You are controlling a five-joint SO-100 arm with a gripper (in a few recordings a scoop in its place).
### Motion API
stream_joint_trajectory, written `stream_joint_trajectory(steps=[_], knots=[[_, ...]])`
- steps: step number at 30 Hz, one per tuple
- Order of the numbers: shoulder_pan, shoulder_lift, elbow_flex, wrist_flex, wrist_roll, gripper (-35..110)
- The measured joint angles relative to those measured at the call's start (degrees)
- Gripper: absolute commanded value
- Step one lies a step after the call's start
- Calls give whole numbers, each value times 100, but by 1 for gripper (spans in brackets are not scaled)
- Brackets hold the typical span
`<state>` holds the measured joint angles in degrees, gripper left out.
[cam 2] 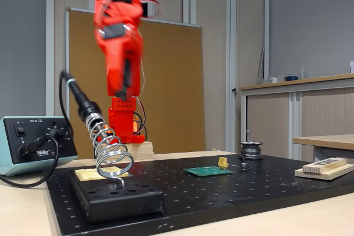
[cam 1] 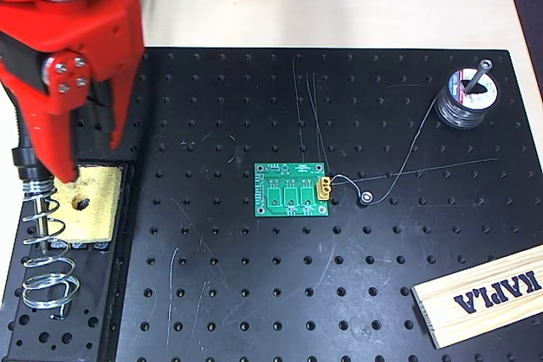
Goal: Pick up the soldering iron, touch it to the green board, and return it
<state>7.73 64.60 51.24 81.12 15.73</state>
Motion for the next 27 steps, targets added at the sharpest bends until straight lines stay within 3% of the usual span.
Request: stream_joint_trajectory(steps=[7, 10, 14, 22, 27], knots=[[-510, 826, 870, -299, 0, 6], [-694, 1696, 1995, -677, 0, 1], [-721, 2909, 3946, -1310, -35, 8], [-765, 4860, 6812, -2030, -114, 0], [-765, 6126, 8306, -2197, -650, 0]])
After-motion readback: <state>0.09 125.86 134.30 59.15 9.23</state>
